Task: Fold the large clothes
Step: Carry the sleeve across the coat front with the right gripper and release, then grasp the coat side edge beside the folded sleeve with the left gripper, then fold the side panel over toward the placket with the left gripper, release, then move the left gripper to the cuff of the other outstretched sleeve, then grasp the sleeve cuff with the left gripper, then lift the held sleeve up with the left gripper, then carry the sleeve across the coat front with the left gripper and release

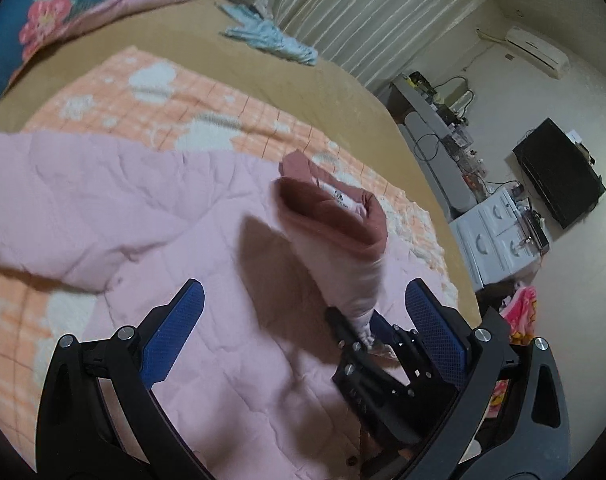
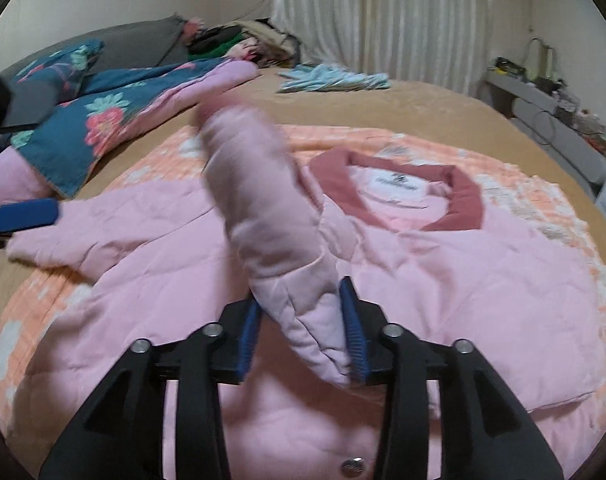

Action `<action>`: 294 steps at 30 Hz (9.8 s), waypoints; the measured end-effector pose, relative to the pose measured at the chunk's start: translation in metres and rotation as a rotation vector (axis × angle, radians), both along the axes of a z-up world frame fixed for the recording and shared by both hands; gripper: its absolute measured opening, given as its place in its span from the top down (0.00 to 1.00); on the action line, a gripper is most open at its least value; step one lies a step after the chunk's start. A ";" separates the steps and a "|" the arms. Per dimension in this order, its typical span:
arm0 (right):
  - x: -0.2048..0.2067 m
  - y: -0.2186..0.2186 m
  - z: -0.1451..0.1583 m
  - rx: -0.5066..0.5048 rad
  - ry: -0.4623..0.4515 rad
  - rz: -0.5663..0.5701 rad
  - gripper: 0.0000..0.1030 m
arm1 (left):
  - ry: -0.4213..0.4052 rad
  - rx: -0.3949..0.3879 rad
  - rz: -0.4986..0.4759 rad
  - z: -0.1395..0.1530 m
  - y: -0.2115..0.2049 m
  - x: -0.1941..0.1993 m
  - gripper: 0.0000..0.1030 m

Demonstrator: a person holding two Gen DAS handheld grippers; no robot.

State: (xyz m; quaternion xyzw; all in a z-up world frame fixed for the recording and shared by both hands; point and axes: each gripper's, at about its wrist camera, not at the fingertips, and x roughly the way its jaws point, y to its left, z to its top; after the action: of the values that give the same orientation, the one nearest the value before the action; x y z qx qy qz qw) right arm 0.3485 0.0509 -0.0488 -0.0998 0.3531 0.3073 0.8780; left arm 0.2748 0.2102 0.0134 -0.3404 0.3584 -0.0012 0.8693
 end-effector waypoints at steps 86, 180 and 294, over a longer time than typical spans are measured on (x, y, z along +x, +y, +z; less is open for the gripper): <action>-0.002 -0.195 0.041 0.052 0.102 -0.349 0.04 | 0.201 0.381 -0.021 -0.030 -0.048 -0.014 0.09; -0.101 0.195 0.047 -0.100 0.010 0.199 0.04 | 0.264 0.176 0.725 -0.077 0.262 -0.165 0.09; -0.070 -0.286 0.059 0.165 0.013 -0.517 0.04 | -0.156 0.726 -0.064 0.065 -0.172 0.024 0.91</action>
State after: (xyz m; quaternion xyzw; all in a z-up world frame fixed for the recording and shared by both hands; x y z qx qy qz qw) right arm 0.2786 -0.2356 0.0102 0.0676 0.3465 0.1012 0.9301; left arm 0.2987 0.0378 0.0788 0.0029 0.2788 0.0727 0.9576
